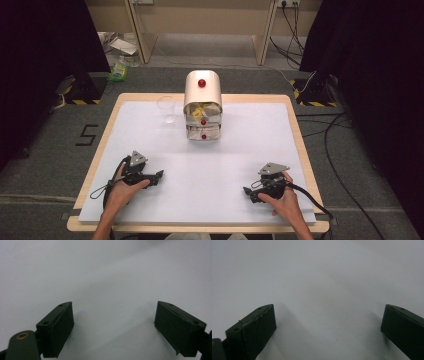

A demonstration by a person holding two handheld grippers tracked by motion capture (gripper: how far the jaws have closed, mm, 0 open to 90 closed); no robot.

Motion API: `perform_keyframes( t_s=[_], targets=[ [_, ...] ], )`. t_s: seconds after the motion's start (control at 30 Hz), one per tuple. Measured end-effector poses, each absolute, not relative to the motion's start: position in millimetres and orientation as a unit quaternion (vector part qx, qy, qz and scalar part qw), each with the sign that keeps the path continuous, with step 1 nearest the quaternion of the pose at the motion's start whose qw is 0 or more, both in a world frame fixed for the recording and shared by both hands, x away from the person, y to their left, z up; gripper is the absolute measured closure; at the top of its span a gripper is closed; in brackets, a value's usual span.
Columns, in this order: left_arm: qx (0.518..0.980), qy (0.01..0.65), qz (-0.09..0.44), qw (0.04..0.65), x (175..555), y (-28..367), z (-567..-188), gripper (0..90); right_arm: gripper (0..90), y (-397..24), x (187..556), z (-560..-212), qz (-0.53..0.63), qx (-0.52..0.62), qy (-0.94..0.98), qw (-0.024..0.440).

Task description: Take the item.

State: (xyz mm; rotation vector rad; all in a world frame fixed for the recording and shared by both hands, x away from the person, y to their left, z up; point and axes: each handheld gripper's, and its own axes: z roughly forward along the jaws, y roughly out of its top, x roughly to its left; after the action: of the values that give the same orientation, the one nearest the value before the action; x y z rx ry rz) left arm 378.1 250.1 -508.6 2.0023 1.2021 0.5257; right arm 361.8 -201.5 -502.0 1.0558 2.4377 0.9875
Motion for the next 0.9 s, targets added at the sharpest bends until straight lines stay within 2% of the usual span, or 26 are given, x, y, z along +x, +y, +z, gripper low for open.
perform_keyframes(
  t_s=[0.53,0.9],
  targets=[
    [0.775,0.460,0.209,0.380,379.6,253.7,-502.5,17.0,0.5,-201.5,361.8,-502.0,0.344,0.368,0.850,0.153],
    [0.766,0.407,0.222,0.445,386.5,237.6,-469.2,16.0,0.4,-201.5,361.8,-502.1,0.344,0.368,0.850,0.153]
  ],
)
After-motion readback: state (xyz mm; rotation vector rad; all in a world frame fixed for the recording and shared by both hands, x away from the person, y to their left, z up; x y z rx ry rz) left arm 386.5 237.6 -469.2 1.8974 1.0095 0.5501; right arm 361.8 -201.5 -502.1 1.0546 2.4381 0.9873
